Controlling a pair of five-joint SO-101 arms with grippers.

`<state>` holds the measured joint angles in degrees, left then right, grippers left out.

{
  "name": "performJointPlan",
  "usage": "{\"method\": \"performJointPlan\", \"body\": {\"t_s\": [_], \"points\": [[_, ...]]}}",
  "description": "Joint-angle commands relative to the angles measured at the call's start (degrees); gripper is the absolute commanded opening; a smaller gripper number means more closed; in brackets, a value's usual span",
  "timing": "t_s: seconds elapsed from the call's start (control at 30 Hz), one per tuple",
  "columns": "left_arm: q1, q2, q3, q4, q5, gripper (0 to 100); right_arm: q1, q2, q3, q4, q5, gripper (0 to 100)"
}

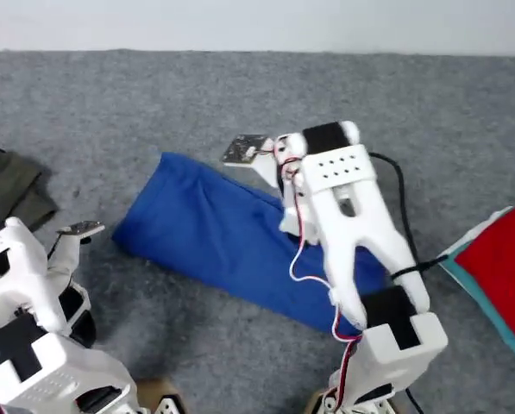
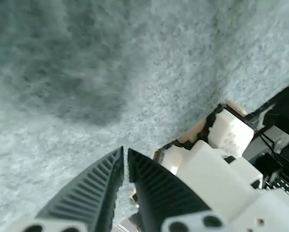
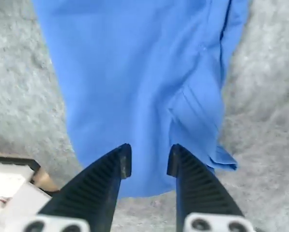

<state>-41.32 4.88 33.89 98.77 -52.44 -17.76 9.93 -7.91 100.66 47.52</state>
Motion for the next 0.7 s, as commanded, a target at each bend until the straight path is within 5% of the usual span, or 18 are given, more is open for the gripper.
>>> {"method": "performJointPlan", "body": {"t_s": [0.0,0.67], "points": [[-0.1,-1.8,2.7,1.6,-3.3,1,1.4,1.0,-0.2,1.6,4.0,13.6],[-0.1,-1.9,3.7,1.6,-3.5,1,2.2,17.1,-0.7,-17.6,5.1,12.5]]}}
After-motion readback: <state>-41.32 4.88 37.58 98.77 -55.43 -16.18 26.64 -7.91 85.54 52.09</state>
